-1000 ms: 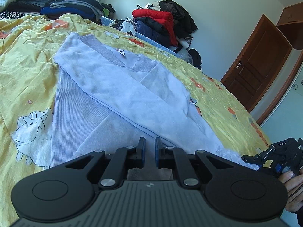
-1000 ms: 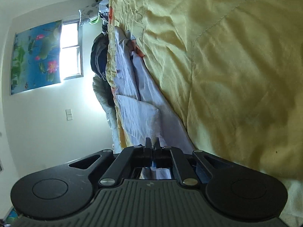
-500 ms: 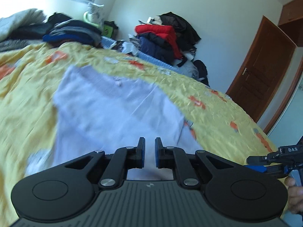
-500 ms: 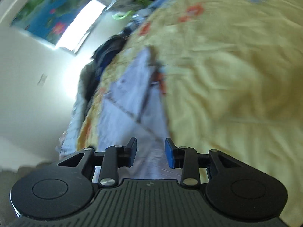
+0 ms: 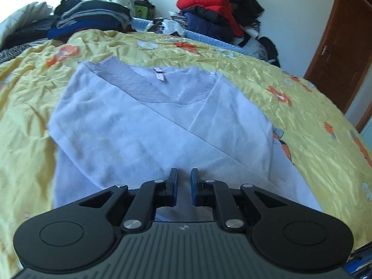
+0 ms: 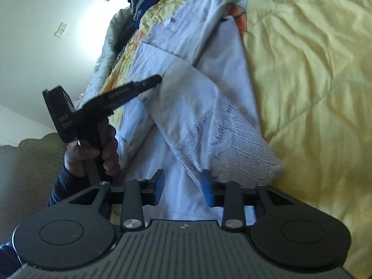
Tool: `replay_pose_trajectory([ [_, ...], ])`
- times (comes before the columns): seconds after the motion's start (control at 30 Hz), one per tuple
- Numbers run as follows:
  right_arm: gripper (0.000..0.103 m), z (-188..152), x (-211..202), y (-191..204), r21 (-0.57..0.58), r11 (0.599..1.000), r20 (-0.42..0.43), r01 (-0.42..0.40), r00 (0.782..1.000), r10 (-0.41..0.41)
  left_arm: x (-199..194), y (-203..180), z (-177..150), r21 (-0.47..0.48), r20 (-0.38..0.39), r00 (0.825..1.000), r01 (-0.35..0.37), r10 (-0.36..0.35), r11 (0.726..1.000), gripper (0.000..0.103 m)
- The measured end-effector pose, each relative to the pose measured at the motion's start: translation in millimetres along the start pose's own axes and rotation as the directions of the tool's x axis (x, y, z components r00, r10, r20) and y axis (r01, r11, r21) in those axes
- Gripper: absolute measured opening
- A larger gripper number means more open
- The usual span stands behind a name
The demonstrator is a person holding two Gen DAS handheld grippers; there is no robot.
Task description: Fold small clothes
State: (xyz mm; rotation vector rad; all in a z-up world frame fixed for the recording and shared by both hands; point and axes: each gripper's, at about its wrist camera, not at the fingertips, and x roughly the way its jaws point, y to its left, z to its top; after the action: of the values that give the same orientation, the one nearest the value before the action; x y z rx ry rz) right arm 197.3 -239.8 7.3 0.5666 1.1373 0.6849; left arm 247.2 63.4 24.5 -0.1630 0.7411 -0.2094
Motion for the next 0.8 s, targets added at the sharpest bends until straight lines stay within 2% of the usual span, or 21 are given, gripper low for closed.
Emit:
replay_pose_trajectory([
  [0.07, 0.043, 0.0, -8.7, 6.7, -0.038, 0.999, 0.037, -0.027, 0.999, 0.029, -7.1, -8.6, 1.3, 0.051, 0.026, 0.998, -0.051, 0.050, 0.997, 0.011],
  [0.13, 0.050, 1.8, -15.1, 9.9, -0.073, 0.997, 0.065, -0.031, 0.997, 0.036, -9.7, -16.4, 1.0, 0.128, 0.065, 0.995, -0.084, 0.076, 0.988, 0.012],
  [0.17, 0.054, 2.5, -15.3, 11.5, -0.089, 0.996, 0.074, -0.013, 0.997, 0.020, -7.7, -17.5, 0.8, 0.146, 0.059, 0.995, -0.094, 0.086, 0.985, 0.012],
  [0.23, 0.056, 3.5, -11.1, 10.7, -0.110, 0.993, 0.071, 0.050, 0.997, -0.043, 2.6, -14.3, 1.1, 0.146, 0.008, 0.994, -0.110, 0.110, 0.983, 0.011],
  [0.27, 0.058, 3.1, -5.7, 9.1, -0.117, 0.990, 0.056, 0.082, 0.995, -0.076, 5.0, -11.3, -0.8, 0.140, 0.013, 0.995, -0.104, 0.103, 0.985, 0.011],
  [0.3, 0.054, 1.0, -2.0, 4.1, -0.118, 0.987, 0.037, 0.110, 0.994, -0.107, 5.4, -8.0, -3.3, 0.139, 0.033, 0.995, -0.097, 0.093, 0.986, 0.012],
  [0.37, 0.054, -3.5, -5.8, -3.8, -0.112, 0.991, 0.055, 0.071, 0.996, -0.065, 5.9, -1.7, -5.9, 0.124, 0.050, 0.996, -0.081, 0.075, 0.989, 0.012],
  [0.43, 0.054, -1.6, -8.4, -7.9, -0.077, 0.995, 0.046, 0.061, 0.997, -0.057, 4.3, 0.4, -4.6, 0.111, 0.045, 0.996, -0.082, 0.077, 0.990, 0.012],
  [0.53, 0.056, 4.6, -14.4, -5.1, -0.048, 0.998, 0.038, 0.051, 0.998, -0.049, -13.5, -6.6, -5.7, 0.116, 0.063, 0.986, -0.159, 0.152, 0.980, 0.013],
  [0.63, 0.060, 25.3, -21.3, 8.1, -0.100, 0.995, 0.087, 0.007, 0.996, 0.001, -46.3, -13.9, -22.3, 0.131, 0.117, 0.982, -0.164, 0.149, 0.978, 0.015],
  [0.73, 0.069, 68.1, -15.5, 18.3, -0.119, 0.992, 0.145, -0.036, 0.988, 0.053, -65.2, -22.4, -43.3, 0.170, 0.119, 0.987, -0.124, 0.105, 0.978, 0.025],
  [0.8, 0.071, 102.4, -2.7, 22.2, -0.129, 0.991, 0.174, -0.043, 0.983, 0.066, -67.2, -31.2, -54.5, 0.230, 0.126, 0.985, -0.146, 0.119, 0.962, 0.027],
])
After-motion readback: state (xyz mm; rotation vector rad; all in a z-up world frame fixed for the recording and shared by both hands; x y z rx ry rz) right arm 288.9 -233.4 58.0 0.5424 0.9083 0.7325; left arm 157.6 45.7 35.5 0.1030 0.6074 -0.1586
